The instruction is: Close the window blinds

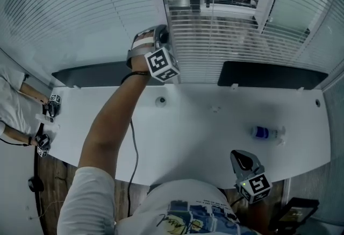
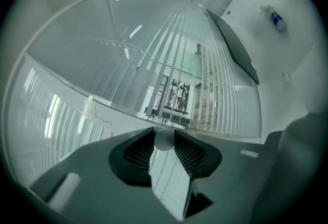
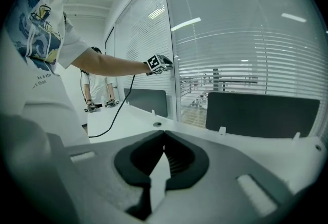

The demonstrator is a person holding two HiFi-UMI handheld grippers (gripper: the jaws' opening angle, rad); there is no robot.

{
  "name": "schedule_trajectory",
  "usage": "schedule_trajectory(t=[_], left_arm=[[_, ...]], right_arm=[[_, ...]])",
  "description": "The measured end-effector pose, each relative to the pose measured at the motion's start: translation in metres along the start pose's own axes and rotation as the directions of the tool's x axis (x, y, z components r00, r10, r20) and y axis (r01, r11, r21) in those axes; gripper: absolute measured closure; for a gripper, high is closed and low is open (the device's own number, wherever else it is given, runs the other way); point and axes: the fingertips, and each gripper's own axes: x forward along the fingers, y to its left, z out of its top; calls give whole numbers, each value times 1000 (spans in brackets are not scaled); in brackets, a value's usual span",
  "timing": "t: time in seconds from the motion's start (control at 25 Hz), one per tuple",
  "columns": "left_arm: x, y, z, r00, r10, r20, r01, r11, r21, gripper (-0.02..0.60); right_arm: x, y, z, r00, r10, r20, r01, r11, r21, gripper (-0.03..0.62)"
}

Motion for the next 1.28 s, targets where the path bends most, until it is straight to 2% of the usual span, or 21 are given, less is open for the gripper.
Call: schedule_trajectory(t=[0.08,0.2,0.36,0.48,0.56,0.64,0.76,0.92,0.96,1.08,1.12,1.16,1.2,1.24,1.28], left_arm=[[-2,4,0,1000,3,-8,-4,992,-126,456],[0,19,-3,1000,8,-17,-12,956,-294,456],[-1,25,-6,1000,6,-16,-13,868,-497,456],[-6,16,-7,1000,10,-17,-18,801,-599,456],[-6,16,-9,1000,5,-13,-13,747,-665,456],[-6,19,-10,1000,-4,-4,0,668,-744,456],[-9,22,-13,1000,-9,10,13,518,-855,456],[-9,24,-19,999,3,39,36,327,-944,456],[-9,24,-19,999,4,54,51,267,-962,456],[-8,25,-23,995,0,100,99,66,-993,456],[-7,25,-23,994,-1,112,112,13,-994,456],[-7,24,-24,993,-1,121,121,-25,-992,456],[-8,24,-24,992,-1,126,126,-42,-991,456],[-8,23,-24,992,-1,127,127,-35,-991,456],[-7,22,-23,992,-3,123,123,-8,-992,456]], right_arm=[[0,1,0,1000,1,0,-1,1000,1,591],[1,2,9,1000,0,-6,0,1000,12,591],[1,2,9,1000,-2,-6,2,1000,16,591],[-1,1,-2,1000,1,-5,-1,1000,9,591],[-1,0,-3,1000,2,-1,-2,1000,8,591],[-1,-1,-3,1000,2,-2,-2,1000,12,591],[-2,0,-3,1000,1,-5,-1,1000,15,591],[-1,-3,-3,1000,-1,-3,1,1000,12,591],[-1,-2,-3,1000,-1,-4,1,1000,14,591],[0,1,1,1000,6,-3,-6,1000,18,591],[0,2,2,1000,7,-2,-7,1000,17,591],[0,2,2,1000,6,-3,-6,1000,15,591],[-1,1,1,1000,5,-4,-5,1000,14,591],[-1,0,0,1000,5,-5,-5,1000,15,591],[0,-1,-2,1000,5,-6,-5,1000,15,591]])
